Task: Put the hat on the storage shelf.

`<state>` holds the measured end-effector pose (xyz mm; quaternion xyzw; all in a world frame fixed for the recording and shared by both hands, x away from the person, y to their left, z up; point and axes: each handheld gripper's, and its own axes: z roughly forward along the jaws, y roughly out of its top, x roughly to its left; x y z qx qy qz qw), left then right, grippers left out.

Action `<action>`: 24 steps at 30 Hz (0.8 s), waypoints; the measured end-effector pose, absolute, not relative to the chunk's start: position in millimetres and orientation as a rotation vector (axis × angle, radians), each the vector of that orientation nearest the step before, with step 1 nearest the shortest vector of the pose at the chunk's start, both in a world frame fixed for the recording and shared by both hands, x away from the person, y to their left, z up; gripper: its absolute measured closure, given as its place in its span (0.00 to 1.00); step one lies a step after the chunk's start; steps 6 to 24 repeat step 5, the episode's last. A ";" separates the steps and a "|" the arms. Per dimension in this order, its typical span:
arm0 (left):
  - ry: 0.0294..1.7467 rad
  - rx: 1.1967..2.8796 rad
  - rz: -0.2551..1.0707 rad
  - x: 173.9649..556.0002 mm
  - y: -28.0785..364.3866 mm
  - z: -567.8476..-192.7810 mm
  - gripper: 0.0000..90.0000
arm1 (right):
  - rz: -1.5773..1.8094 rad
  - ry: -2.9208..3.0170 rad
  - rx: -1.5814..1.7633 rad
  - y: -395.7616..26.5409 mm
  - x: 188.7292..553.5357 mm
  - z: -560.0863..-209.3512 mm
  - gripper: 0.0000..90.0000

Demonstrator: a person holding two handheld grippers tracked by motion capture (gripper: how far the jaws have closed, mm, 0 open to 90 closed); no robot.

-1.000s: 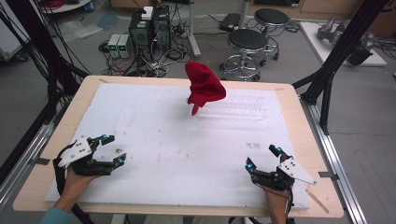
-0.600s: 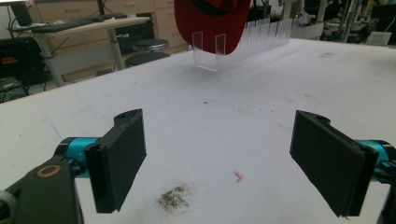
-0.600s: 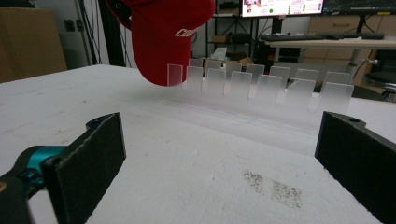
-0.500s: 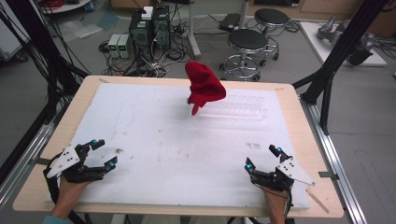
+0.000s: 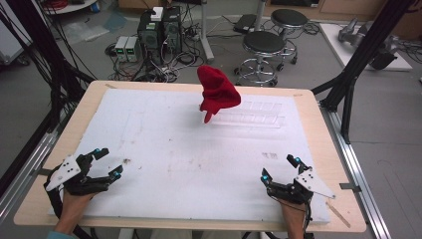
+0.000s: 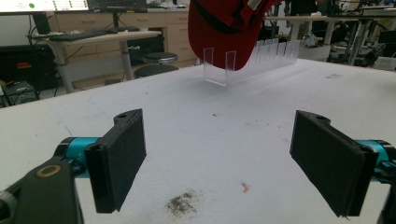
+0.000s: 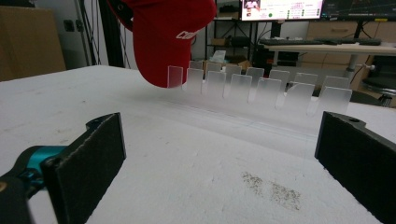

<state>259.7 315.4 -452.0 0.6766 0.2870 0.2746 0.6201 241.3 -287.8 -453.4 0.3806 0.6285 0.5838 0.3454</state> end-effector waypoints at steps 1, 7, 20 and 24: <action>0.660 1.554 0.632 259.7 315.2 -452.1 0.21 | 1.518 1.632 0.994 -287.7 240.6 -453.4 0.01; 0.660 1.554 0.632 259.7 315.2 -452.1 0.21 | 1.521 1.629 0.992 -287.9 240.3 -453.5 0.01; 0.660 1.554 0.632 259.7 315.2 -452.1 0.21 | 1.521 1.629 0.992 -287.9 240.3 -453.5 0.01; 0.660 1.554 0.632 259.7 315.2 -452.1 0.21 | 1.521 1.629 0.992 -287.9 240.3 -453.5 0.01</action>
